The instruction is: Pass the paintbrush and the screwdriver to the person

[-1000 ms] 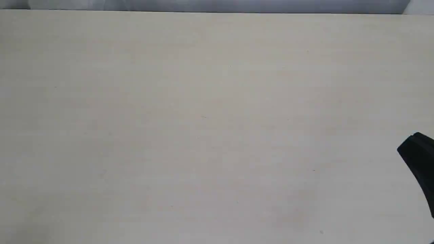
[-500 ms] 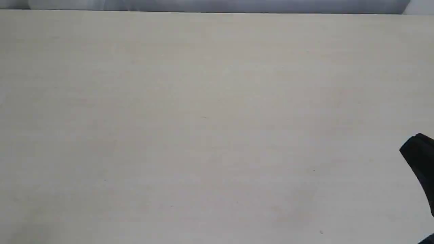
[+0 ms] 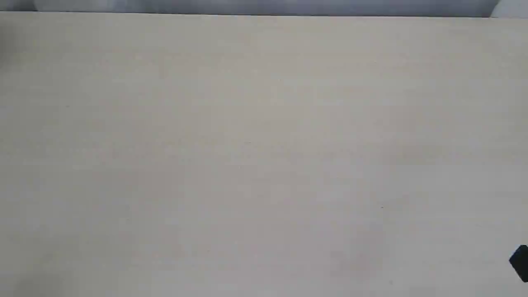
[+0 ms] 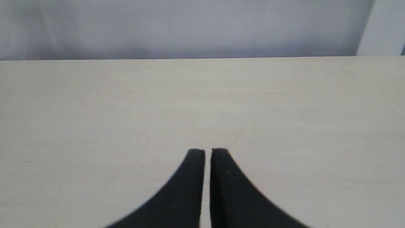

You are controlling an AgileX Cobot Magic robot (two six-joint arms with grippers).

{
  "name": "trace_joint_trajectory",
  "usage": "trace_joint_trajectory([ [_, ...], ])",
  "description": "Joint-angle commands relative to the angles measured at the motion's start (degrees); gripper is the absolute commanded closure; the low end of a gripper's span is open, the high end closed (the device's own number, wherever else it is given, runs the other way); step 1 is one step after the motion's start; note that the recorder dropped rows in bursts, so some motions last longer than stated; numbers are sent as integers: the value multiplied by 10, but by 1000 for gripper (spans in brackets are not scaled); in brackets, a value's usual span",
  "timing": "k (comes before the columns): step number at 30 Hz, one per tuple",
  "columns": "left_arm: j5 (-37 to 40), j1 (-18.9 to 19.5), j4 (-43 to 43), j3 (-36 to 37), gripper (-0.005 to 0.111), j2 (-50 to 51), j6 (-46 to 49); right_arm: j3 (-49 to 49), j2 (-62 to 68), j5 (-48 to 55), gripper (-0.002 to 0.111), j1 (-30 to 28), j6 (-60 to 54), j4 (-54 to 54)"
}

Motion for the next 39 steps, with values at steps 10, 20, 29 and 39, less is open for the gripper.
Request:
trace_joint_trajectory([
  [10,-6,-3,-2,1,107,-1,-1,2,-3,20,104,-61,-27,0],
  [20,-6,-3,-2,1,107,-1,-1,2,-3,24,104,-61,-31,-2],
  [29,-7,-3,-1,1,107,-1,-1,2,-3,23,104,-61,-41,-13],
  [39,-7,-3,-1,1,107,-1,-1,2,-3,22,104,-61,-52,-12],
])
